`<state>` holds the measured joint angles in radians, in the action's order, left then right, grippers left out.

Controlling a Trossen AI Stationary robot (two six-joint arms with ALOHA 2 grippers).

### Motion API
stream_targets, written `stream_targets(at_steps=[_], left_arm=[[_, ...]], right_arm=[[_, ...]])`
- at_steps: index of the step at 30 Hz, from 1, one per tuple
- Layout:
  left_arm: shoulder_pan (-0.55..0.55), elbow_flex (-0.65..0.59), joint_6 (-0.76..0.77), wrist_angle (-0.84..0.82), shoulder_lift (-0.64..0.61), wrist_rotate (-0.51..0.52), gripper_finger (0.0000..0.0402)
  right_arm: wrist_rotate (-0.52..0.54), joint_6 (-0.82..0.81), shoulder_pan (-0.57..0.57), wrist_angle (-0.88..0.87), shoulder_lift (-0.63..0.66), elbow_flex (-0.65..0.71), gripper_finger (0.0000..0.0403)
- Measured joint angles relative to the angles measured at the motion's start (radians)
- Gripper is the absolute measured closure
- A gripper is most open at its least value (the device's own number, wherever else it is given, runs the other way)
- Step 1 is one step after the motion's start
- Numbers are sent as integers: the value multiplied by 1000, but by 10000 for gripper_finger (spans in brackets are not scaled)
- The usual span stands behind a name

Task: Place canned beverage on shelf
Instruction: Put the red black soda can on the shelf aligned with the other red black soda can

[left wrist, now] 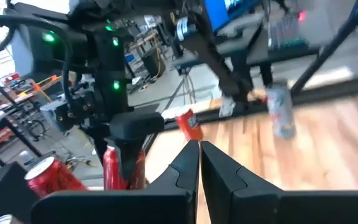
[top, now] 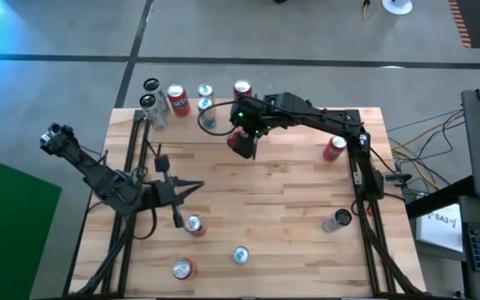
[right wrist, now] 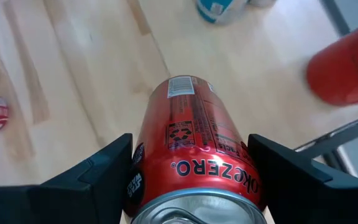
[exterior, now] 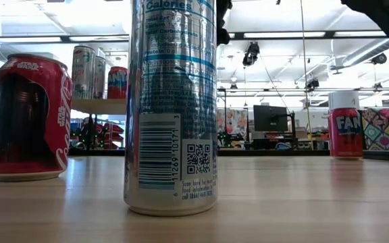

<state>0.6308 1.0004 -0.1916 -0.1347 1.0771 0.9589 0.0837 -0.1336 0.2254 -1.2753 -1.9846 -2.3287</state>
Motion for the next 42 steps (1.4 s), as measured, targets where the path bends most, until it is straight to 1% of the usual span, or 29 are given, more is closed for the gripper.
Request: stream_targets(at_steps=[2,5,7,11,13,17,20,23,24,27,31,33,37,42], left_arm=[[-14,-1,-10,-47,0,-26,402],[-52,-4,-10,-109,0,-138,402],[-78,-15,-9,-117,4,-181,402],[-138,-41,-1,-111,20,-183,399],[-170,-55,7,-109,21,-183,388],[-216,-81,9,-104,18,-184,344],[-238,-103,0,-81,18,-183,295],[-246,-163,-39,-4,20,-184,244],[-246,-191,-53,37,20,-184,229],[-247,-280,-111,181,20,-185,193],[-257,-363,-175,385,24,-187,164],[-271,-389,-178,449,28,-211,156],[-299,-414,-160,501,51,-317,152],[-324,-422,-167,578,110,-337,152]], right_arm=[[5,20,0,9,1,-2,126],[-3,35,-2,-4,12,-2,126],[-7,48,-5,-14,18,-2,126],[-4,76,-12,-35,24,-3,126],[-1,100,-23,-67,27,-3,126],[-5,138,-62,-86,35,-2,126],[-5,136,-98,-108,50,12,126],[-2,108,-134,-114,79,49,126],[9,96,-147,-112,94,73,126],[90,55,-191,-58,143,171,126],[146,12,-238,110,222,350,126],[152,-1,-253,229,261,450,126],[149,-26,-266,422,327,623,126],[153,-18,-270,596,369,769,126]])
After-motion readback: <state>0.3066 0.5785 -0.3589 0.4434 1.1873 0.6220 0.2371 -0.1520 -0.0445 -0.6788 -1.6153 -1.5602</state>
